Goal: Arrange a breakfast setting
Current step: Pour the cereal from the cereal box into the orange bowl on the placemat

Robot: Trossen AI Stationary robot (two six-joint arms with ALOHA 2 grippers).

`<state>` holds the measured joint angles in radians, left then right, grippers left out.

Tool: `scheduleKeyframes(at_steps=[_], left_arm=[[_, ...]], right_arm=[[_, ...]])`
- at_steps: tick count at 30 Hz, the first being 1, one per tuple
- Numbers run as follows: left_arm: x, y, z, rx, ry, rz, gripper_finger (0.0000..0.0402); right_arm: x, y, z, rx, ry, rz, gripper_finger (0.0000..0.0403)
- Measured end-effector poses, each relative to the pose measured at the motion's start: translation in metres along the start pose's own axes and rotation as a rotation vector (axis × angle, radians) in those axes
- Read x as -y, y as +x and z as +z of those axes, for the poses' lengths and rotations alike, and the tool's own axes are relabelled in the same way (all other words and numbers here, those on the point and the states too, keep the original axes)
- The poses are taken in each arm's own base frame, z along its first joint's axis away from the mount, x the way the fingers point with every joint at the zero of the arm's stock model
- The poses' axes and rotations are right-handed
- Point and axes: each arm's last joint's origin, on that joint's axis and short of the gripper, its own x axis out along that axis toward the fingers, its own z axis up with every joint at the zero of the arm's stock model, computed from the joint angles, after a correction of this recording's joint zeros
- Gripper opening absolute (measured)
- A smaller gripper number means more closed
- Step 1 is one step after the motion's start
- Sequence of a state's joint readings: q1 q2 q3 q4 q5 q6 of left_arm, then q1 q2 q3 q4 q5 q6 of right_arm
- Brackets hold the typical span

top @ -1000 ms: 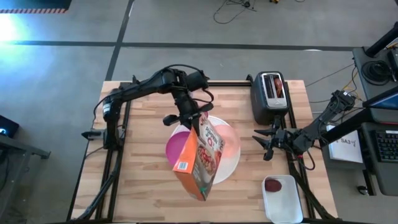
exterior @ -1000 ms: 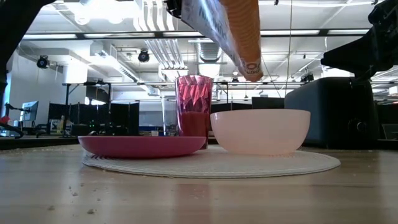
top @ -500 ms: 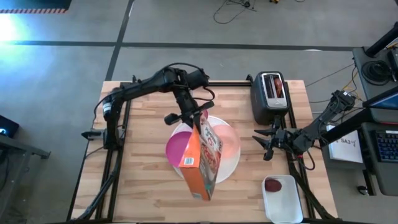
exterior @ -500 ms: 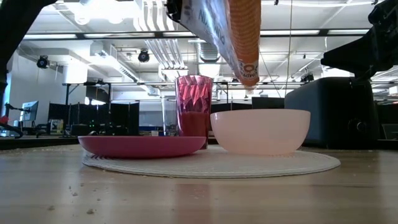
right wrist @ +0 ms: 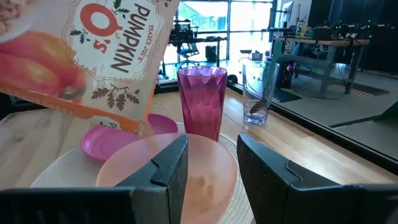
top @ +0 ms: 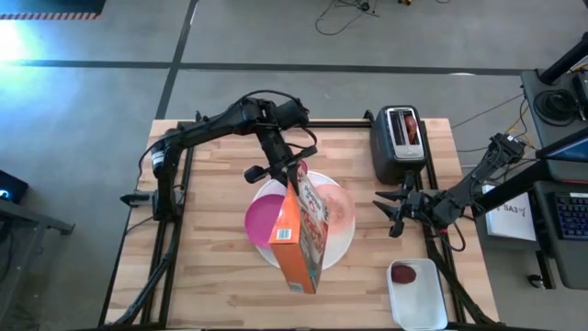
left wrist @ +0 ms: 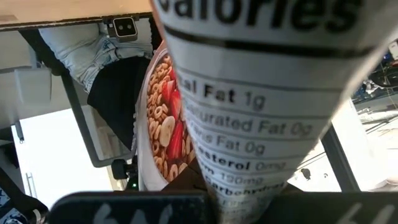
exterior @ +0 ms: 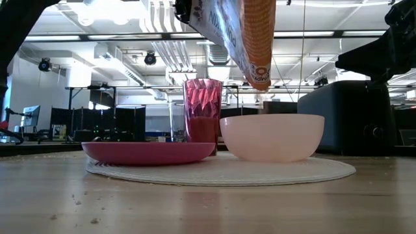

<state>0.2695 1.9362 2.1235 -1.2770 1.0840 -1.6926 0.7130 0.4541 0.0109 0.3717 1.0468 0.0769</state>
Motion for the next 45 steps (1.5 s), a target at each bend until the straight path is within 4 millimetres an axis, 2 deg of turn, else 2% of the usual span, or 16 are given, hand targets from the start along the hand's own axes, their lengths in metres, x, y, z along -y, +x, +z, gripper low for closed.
scheduleKeyframes(at_steps=[45], left_arm=[[0.0022, 0.0001, 0.0024, 0.012, -0.116, -0.016, 0.0000]], right_arm=[[0.0000, 0.0000, 0.0001, 0.000, -0.002, 0.000, 0.0128]])
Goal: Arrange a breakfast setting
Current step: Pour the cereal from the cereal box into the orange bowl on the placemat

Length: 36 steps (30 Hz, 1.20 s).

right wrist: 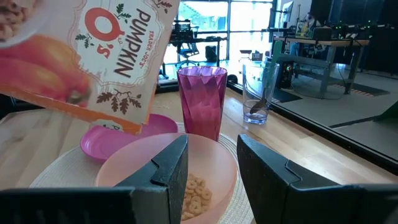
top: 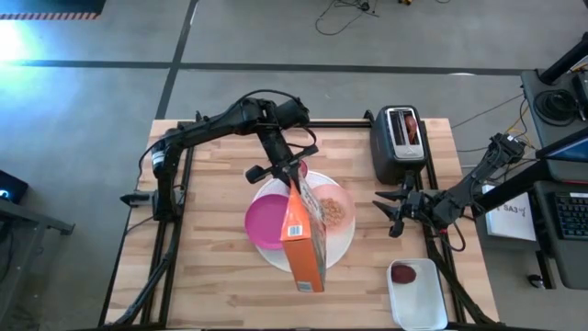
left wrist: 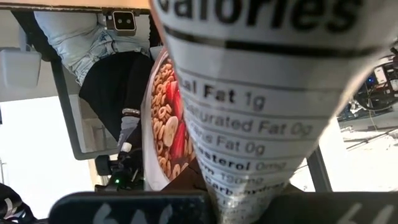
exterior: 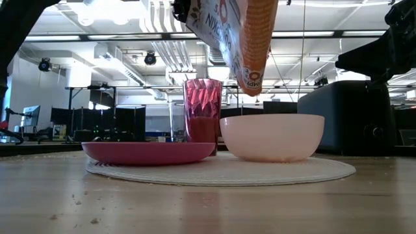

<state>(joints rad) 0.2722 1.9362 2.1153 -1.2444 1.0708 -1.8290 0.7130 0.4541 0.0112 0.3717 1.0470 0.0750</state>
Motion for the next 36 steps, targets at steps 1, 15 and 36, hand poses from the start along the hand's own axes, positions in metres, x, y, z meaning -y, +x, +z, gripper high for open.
scheduleKeyframes(at_steps=[1, 15, 36], left_arm=[[0.000, 0.000, 0.000, 0.000, -0.004, 0.000, 0.0000], [0.004, 0.005, 0.006, -0.001, -0.011, -0.014, 0.0000], [0.004, 0.012, 0.014, -0.033, -0.025, 0.000, 0.0000]], right_arm=[[0.000, 0.000, 0.000, 0.000, 0.000, 0.000, 0.0128], [0.000, 0.000, 0.000, 0.000, 0.000, 0.000, 0.0128], [0.000, 0.000, 0.000, 0.000, 0.000, 0.000, 0.0128]])
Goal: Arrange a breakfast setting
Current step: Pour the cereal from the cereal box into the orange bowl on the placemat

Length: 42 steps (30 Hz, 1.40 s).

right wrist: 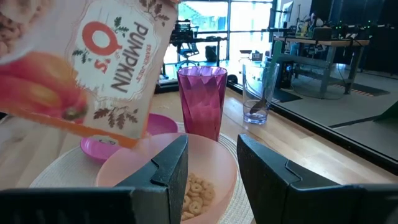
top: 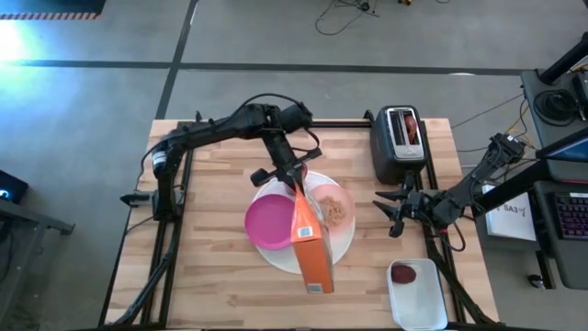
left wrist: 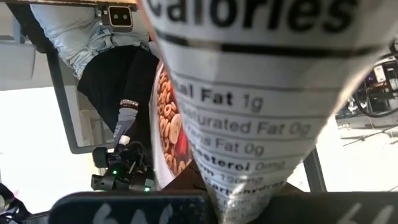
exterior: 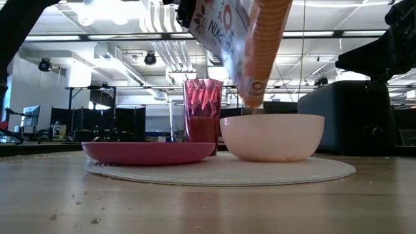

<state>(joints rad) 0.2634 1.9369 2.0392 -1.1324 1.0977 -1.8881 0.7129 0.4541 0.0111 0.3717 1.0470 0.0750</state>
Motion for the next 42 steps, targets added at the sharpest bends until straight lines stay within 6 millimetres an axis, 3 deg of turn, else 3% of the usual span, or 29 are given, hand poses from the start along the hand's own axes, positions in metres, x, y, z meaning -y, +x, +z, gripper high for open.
scheduleKeyframes(at_steps=[27, 42], left_arm=[[0.005, 0.003, -0.003, -0.002, 0.064, -0.030, 0.0000], [-0.004, 0.017, -0.007, 0.042, 0.223, 0.029, 0.0000]], right_arm=[[0.000, 0.000, 0.000, 0.000, 0.001, 0.000, 0.0128], [0.000, 0.000, 0.000, 0.000, 0.001, 0.001, 0.0128]])
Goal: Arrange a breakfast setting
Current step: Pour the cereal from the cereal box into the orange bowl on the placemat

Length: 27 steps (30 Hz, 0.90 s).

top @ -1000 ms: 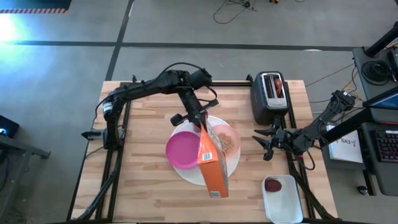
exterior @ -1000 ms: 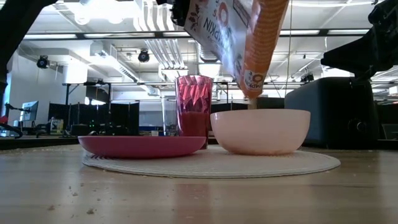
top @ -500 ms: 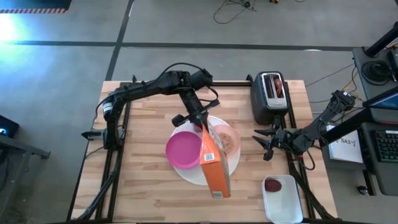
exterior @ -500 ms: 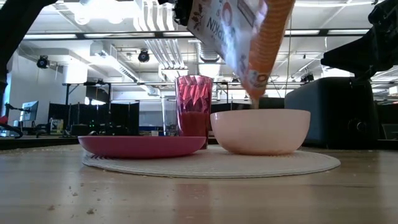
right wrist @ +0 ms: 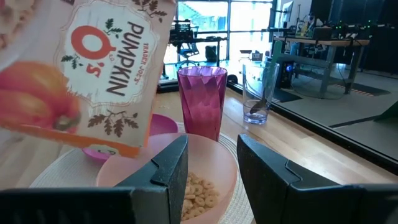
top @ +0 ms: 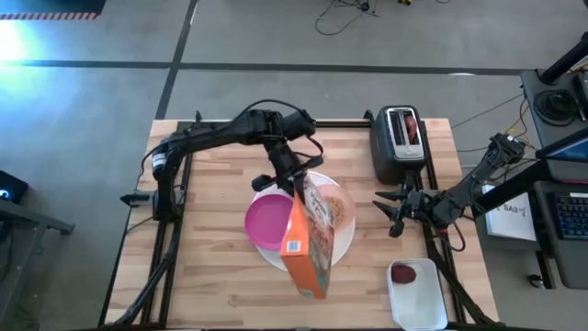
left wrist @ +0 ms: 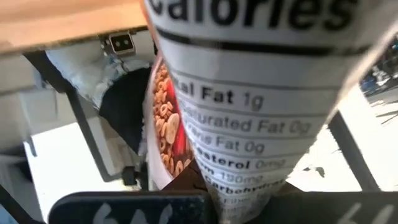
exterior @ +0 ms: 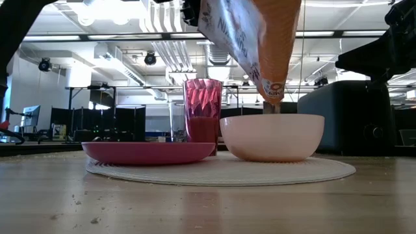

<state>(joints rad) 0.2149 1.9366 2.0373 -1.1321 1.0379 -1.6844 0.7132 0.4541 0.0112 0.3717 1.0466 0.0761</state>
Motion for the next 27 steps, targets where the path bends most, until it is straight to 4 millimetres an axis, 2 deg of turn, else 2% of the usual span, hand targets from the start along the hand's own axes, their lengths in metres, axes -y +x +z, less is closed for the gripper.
scheduleKeyframes(at_steps=[5, 11, 20, 27], left_arm=[[-0.004, 0.006, -0.004, 0.027, 0.089, 0.036, 0.0000], [-0.019, 0.011, -0.009, 0.084, 0.161, 0.153, 0.0000], [-0.029, 0.017, -0.014, 0.138, 0.382, 0.253, 0.0000], [-0.033, 0.019, -0.030, 0.170, 0.546, 0.309, 0.0000]], right_arm=[[0.000, 0.000, 0.000, 0.000, 0.000, -0.001, 0.0128], [0.000, 0.000, 0.000, 0.000, 0.001, -0.001, 0.0128], [0.000, 0.000, 0.000, 0.000, 0.000, -0.001, 0.0128], [0.000, 0.000, 0.000, 0.000, 0.000, 0.000, 0.0128]])
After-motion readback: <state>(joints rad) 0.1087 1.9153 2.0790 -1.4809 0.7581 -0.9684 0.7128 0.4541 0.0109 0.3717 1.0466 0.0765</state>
